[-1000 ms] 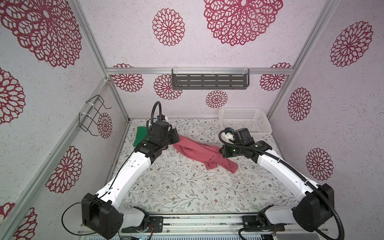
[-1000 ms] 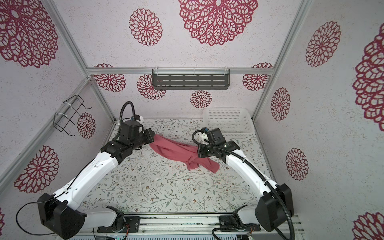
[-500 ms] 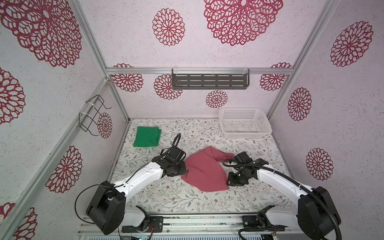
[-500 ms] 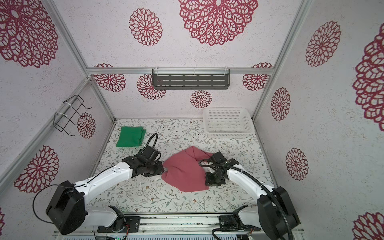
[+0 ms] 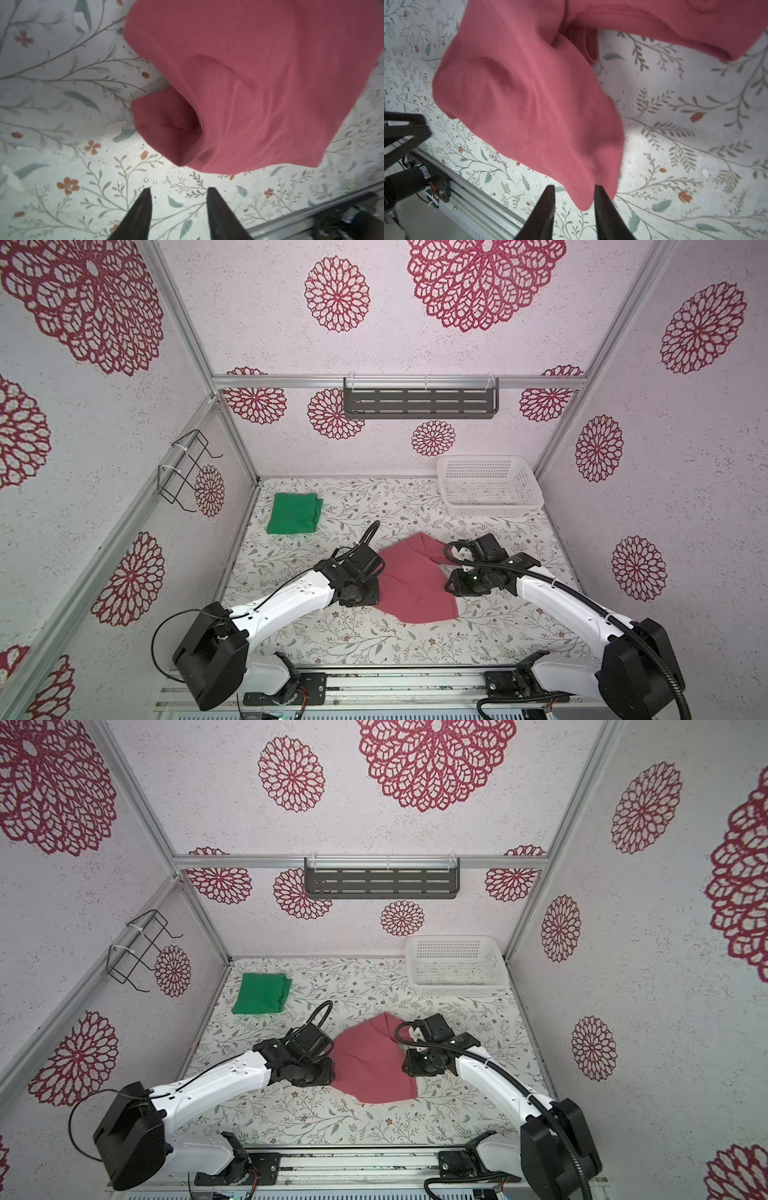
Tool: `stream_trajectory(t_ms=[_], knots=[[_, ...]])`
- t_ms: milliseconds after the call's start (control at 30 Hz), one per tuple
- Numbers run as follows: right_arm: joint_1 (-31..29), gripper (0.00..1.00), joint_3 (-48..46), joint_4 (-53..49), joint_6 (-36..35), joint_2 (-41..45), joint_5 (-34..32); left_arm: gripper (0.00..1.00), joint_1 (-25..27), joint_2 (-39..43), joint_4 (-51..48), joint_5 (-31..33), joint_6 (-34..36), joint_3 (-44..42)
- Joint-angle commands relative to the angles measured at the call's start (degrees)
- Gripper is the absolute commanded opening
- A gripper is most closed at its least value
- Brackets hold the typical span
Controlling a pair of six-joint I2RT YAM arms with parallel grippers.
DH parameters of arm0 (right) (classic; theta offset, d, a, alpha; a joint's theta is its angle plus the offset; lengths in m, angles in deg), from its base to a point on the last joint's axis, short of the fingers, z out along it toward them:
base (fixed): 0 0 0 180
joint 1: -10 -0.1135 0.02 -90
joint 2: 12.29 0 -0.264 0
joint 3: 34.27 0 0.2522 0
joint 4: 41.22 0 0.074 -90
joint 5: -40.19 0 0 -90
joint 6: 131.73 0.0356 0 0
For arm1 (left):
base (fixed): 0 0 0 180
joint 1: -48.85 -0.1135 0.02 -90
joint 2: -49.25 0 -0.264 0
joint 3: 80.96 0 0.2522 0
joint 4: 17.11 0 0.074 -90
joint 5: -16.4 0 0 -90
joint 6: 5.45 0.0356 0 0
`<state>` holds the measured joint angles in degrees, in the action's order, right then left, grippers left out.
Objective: Fold and stack the tank tops
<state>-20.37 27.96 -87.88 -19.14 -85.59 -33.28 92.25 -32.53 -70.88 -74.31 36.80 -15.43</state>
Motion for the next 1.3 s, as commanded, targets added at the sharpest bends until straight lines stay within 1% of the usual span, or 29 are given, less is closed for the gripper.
stream_trajectory(t_ms=[0, 33, 67, 167, 200, 233, 300, 367, 400, 433, 467, 500, 567, 767, 933, 1133, 1267], knots=[[-1.9, 0.36, 2.4, 4.7, 0.9, -3.3, -0.6, 0.51, -0.2, -5.2, 5.7, 1.0, 1.9, 3.3], [-2.2, 0.36, 2.5, 6.0, 1.3, -4.1, -0.5, 0.5, -0.5, -7.1, 5.9, 0.8, 2.7, 4.7], [-2.5, 0.36, 2.3, 8.1, 1.7, -5.0, -0.2, 0.44, -0.8, -9.3, 6.0, 0.6, 3.6, 6.4], [-2.4, 0.35, 2.4, 12.4, 2.0, -8.3, -0.8, 0.21, -1.5, -13.7, 6.2, -1.5, 4.8, 11.4], [-2.1, 0.34, 2.4, 13.6, 1.8, -9.7, -1.9, 0.16, -1.6, -14.5, 5.9, -2.4, 4.8, 13.1], [-1.3, 0.33, 2.4, 14.5, 1.8, -10.9, -2.5, 0.14, -1.5, -14.8, 5.8, -3.4, 4.5, 14.4], [1.1, 0.32, 1.7, 16.9, 2.1, -13.3, -2.4, 0.14, -1.2, -14.4, 6.2, -6.3, 2.9, 15.8], [3.8, 0.32, 1.2, 18.7, 1.9, -15.1, -2.7, 0.18, -0.8, -12.9, 8.4, -9.3, 1.1, 15.0], [4.9, 0.32, 1.3, 18.8, 1.4, -15.9, -3.0, 0.26, -0.7, -12.1, 8.9, -10.2, 0.3, 14.4], [6.1, 0.32, 1.3, 19.4, 0.6, -16.8, -3.5, 0.37, -0.6, -11.5, 9.3, -10.8, 0.0, 13.7], [6.9, 0.31, 1.7, 19.3, 0.1, -17.4, -3.8, 0.45, -0.6, -11.1, 9.3, -11.1, -0.1, 13.1], [7.6, 0.32, 2.3, 18.9, -0.6, -18.0, -3.9, 0.5, -0.6, -10.9, 8.7, -11.0, 0.3, 12.6], [7.9, 0.32, 3.5, 18.0, -1.9, -18.2, -4.0, 0.55, -0.7, -10.7, 6.7, -9.8, 1.5, 11.9], [7.9, 0.32, 4.4, 16.6, -2.7, -17.7, -3.8, 0.54, -0.7, -7.6, 2.6, -6.5, 4.4, 7.9], [8.0, 0.32, 4.0, 16.8, -2.4, -18.7, -3.0, 0.54, -1.0, -3.4, -1.2, -2.1, 6.6, 4.8], [8.0, 0.32, 4.4, 16.8, -2.3, -19.1, -2.6, 0.51, -1.0, -6.0, -1.9, 0.6, 7.5, 4.3], [7.9, 0.32, 4.4, 16.3, -2.6, -18.8, -2.6, 0.51, -1.0, -8.0, 0.0, 0.5, 8.3, 4.2]])
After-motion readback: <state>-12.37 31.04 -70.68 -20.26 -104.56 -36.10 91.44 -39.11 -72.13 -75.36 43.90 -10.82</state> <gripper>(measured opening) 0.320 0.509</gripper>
